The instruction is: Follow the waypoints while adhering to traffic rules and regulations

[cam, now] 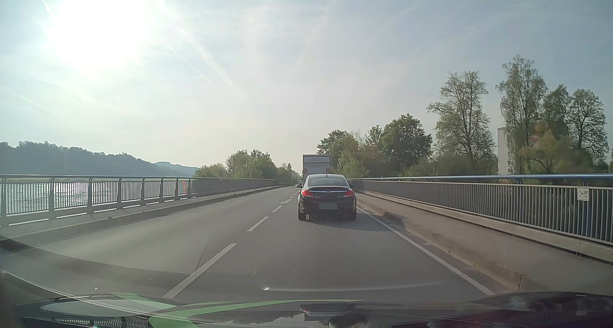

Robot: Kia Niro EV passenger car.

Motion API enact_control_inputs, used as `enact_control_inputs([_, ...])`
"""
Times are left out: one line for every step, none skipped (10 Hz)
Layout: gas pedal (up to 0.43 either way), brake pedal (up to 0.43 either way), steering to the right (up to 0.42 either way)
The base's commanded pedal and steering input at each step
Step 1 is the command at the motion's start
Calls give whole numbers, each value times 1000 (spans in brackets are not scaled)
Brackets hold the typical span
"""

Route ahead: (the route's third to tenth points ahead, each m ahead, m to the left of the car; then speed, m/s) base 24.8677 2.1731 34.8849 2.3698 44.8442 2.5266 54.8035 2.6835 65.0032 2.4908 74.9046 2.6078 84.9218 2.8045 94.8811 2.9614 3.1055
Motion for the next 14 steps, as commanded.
enact_control_inputs([20,0,-1])
enact_control_inputs([20,0,-1])
enact_control_inputs([20,0,-1])
enact_control_inputs([20,0,-1])
enact_control_inputs([20,0,-1])
enact_control_inputs([20,0,-1])
enact_control_inputs([20,0,-1])
enact_control_inputs([20,0,-1])
enact_control_inputs([20,0,-1])
enact_control_inputs([20,0,-1])
enact_control_inputs([20,0,-1])
enact_control_inputs([20,0,-1])
enact_control_inputs([20,0,-1])
enact_control_inputs([20,0,-1])
